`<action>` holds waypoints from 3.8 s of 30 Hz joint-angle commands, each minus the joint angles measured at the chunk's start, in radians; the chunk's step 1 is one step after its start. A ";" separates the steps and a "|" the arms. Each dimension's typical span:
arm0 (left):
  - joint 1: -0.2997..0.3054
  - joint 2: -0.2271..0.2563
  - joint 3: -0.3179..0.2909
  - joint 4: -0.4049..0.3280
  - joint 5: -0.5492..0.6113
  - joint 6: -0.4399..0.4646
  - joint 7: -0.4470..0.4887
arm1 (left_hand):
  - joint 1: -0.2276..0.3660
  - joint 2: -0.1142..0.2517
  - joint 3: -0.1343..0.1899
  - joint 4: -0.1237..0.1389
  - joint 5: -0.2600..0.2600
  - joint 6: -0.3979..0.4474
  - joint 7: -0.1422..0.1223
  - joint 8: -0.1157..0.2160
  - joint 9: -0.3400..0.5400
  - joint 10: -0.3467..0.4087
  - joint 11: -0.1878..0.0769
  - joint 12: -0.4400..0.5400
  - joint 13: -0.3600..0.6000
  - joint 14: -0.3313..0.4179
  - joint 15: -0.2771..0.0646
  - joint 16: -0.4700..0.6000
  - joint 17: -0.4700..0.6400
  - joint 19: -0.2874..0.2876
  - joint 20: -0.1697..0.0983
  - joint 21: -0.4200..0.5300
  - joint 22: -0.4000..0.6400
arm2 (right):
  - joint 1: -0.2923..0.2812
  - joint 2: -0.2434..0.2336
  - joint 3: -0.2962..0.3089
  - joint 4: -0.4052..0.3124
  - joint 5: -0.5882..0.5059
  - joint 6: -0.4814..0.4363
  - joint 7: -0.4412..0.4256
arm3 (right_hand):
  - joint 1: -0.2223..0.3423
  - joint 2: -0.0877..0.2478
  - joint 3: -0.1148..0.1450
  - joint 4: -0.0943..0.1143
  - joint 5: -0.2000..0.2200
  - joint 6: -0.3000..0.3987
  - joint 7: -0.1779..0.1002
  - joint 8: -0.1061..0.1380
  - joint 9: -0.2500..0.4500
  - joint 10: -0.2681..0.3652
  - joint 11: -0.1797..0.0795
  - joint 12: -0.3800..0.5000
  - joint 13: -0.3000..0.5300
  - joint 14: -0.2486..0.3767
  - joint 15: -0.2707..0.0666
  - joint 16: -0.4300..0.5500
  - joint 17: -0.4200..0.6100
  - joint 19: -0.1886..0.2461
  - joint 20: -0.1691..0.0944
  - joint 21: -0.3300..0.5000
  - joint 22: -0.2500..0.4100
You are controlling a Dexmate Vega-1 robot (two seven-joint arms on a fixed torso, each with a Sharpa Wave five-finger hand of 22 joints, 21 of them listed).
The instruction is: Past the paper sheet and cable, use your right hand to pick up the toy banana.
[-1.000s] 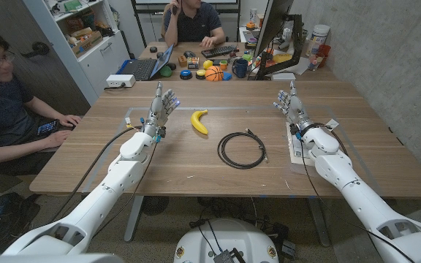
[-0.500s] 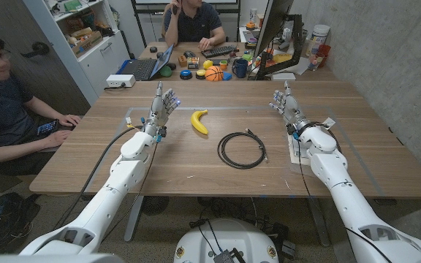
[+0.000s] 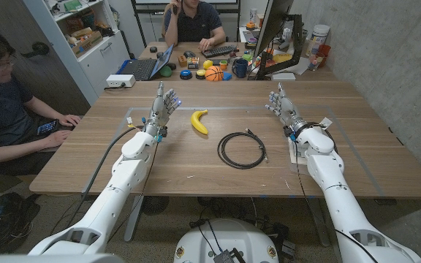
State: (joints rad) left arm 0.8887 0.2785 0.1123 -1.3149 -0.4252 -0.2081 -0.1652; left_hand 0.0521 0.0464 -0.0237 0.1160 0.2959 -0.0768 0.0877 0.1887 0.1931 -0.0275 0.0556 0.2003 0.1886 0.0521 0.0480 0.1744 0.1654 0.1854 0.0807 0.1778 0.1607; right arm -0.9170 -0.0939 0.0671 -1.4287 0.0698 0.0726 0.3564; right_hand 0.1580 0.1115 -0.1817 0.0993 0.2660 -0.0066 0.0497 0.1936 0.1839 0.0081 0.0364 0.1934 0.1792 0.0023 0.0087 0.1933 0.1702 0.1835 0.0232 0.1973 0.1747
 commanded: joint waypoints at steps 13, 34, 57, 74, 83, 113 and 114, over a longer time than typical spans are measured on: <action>-0.012 -0.040 -0.029 0.022 0.035 0.008 -0.028 | 0.015 -0.003 -0.006 0.004 0.004 -0.001 0.007 0.006 0.001 0.004 0.006 0.008 0.002 0.000 0.007 0.006 0.003 0.008 -0.001 0.003 0.006 | -0.052 -0.027 -0.092 -0.203 -0.246 -0.049 -0.024 | 0.107 0.004 0.026 -0.053 -0.017 0.043 -0.063 0.017 0.005 0.059 -0.008 0.022 0.009 0.065 -0.001 0.016 0.005 0.034 0.019 0.007 0.005; -0.009 -0.047 -0.040 0.030 0.032 -0.003 -0.043 | 0.016 -0.002 -0.008 0.003 0.004 -0.001 0.006 0.006 0.001 0.005 0.005 0.009 0.002 0.003 0.007 0.007 0.003 0.010 -0.001 0.003 0.006 | -0.067 -0.071 -0.230 -0.342 -0.453 -0.166 -0.065 | 0.170 -0.009 0.037 -0.089 -0.023 0.062 -0.079 0.019 0.010 0.105 -0.014 0.034 0.014 0.127 -0.004 0.025 0.007 0.081 0.039 0.018 0.006; 0.009 -0.045 -0.047 0.008 0.034 0.004 -0.034 | 0.019 0.000 -0.010 0.002 0.003 0.001 0.006 0.006 0.001 0.006 0.005 0.008 0.002 0.003 0.006 0.007 0.003 0.010 -0.001 0.003 0.006 | 0.010 -0.049 -0.419 -0.306 -0.632 -0.226 -0.064 | 0.234 -0.007 0.054 -0.122 -0.027 0.083 -0.101 0.023 0.016 0.157 -0.019 0.049 0.020 0.184 -0.024 0.030 0.008 0.132 0.031 0.028 0.009; 0.022 -0.041 -0.050 -0.014 0.030 0.007 -0.039 | 0.021 0.002 -0.011 0.001 0.003 0.001 0.005 0.006 0.001 0.007 0.006 0.008 0.002 0.004 0.006 0.007 0.003 0.011 0.000 0.003 0.006 | 0.026 0.032 -0.539 -0.302 -0.876 -0.428 -0.118 | 0.277 -0.010 0.065 -0.146 -0.031 0.141 -0.089 0.039 0.021 0.221 -0.022 0.067 0.023 0.244 -0.029 0.035 0.008 0.178 0.020 0.038 0.011; 0.027 -0.037 -0.054 -0.025 0.027 0.013 -0.039 | 0.022 0.002 -0.011 0.000 0.002 0.002 0.005 0.007 0.001 0.007 0.007 0.008 0.001 0.004 0.005 0.007 0.003 0.012 0.001 0.003 0.006 | 0.052 0.087 -0.594 -0.255 -0.980 -0.518 -0.110 | 0.279 -0.015 0.063 -0.148 -0.035 0.149 -0.081 0.039 0.023 0.230 -0.020 0.069 0.024 0.259 -0.025 0.036 0.009 0.195 0.026 0.043 0.013; 0.016 -0.036 -0.058 -0.004 0.019 0.008 -0.052 | 0.027 0.006 -0.012 -0.001 0.001 0.003 0.003 0.007 0.001 0.008 0.004 0.008 0.001 0.005 0.005 0.007 0.002 0.012 0.001 0.003 0.006 | 0.194 0.267 -0.720 0.068 -1.283 -0.697 -0.152 | 0.313 -0.014 0.071 -0.164 -0.046 0.237 -0.083 0.062 0.030 0.287 -0.018 0.079 0.024 0.330 -0.020 0.038 0.009 0.250 0.032 0.057 0.018; 0.014 -0.037 -0.058 0.002 0.015 0.002 -0.059 | 0.027 0.006 -0.012 -0.001 0.001 0.003 0.004 0.007 0.001 0.008 0.005 0.007 0.001 0.006 0.005 0.007 0.002 0.012 0.001 0.003 0.006 | 0.200 0.273 -0.722 0.082 -1.292 -0.703 -0.154 | 0.314 -0.014 0.071 -0.165 -0.046 0.238 -0.084 0.062 0.030 0.287 -0.018 0.079 0.024 0.332 -0.021 0.038 0.009 0.250 0.032 0.057 0.018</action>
State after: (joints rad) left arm 0.9045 0.2405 0.0567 -1.3190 -0.4056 -0.2003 -0.2181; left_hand 0.0692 0.0530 -0.0347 0.1130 0.2959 -0.0769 0.0875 0.1887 0.1928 -0.0239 0.0591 0.2003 0.1859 0.0519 0.0479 0.1743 0.1651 0.1852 0.0807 0.1777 0.1650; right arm -0.7758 0.1103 -0.6158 -1.4857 -1.1229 -0.5701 0.2160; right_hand 0.4588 0.1003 -0.1095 -0.0612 0.2219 0.2202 -0.0342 0.2485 0.2119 0.2860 0.0179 0.2672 0.2025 0.3224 -0.0148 0.2234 0.1744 0.4210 0.0572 0.2458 0.1887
